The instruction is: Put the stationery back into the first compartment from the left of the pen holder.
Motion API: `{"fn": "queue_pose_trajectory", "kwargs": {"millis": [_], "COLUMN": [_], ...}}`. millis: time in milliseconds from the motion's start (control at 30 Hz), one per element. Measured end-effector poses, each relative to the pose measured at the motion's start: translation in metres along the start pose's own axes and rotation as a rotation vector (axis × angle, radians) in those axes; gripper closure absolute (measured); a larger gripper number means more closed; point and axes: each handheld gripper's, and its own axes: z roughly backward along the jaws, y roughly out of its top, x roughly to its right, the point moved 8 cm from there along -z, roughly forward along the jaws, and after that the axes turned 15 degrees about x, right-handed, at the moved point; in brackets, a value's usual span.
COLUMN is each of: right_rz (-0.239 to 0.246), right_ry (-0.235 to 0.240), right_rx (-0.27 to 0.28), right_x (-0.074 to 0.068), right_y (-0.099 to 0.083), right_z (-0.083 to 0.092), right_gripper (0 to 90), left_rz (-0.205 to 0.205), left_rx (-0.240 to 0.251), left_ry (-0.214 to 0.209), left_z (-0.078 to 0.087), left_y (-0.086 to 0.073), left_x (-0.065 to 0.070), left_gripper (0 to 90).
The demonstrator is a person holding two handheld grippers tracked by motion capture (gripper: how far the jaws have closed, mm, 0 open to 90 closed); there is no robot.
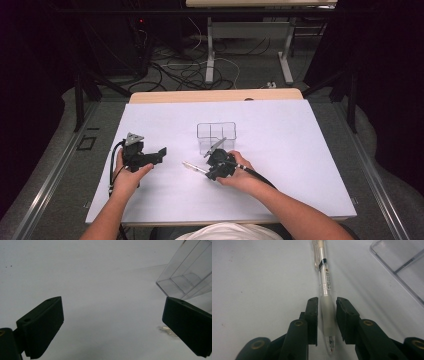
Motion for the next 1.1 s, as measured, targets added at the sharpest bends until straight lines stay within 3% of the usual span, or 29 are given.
{"fn": "queue_pose_trajectory", "kwargs": {"millis": [467,767,867,967,1100], "right_rz": [0.011,0.05,0.056,0.097,0.099], "right_ry": [-0.016,-0.032,-0.039,-0.052,-0.051], "right_rx": [-0.021,-0.028,-0.044,-0.059,-0.079], "right_x": [-0.0011,-0.0025,-0.0041,-0.003,-0.0035], "right_y": [-0.0019,-0.0009,-0.0004,0.0005,0.0012], "right_z": [-0.0009,-0.0018,-0.002,-0.0024,-0.0028], "right_gripper": [79.9,80.0,80.1,80.2,80.2], "left_rz": [-0.004,-0.003,-0.003,-0.003,0.0], "left_rx": [-0.005,-0.006,-0.006,-0.005,-0.006], "left_ry": [-0.005,-0.006,-0.007,-0.006,-0.006], "left_z": [-0.0001,-0.0004,-0.0002,-0.0001,-0.0002], "left_y": [-0.0002,-0.0003,-0.0002,0.0,-0.0004], "left_x": [0.0009,0.0013,0.0015,0.0013,0.0012], "left_gripper": [3.8,3.9,3.9,3.9,3.9]}}
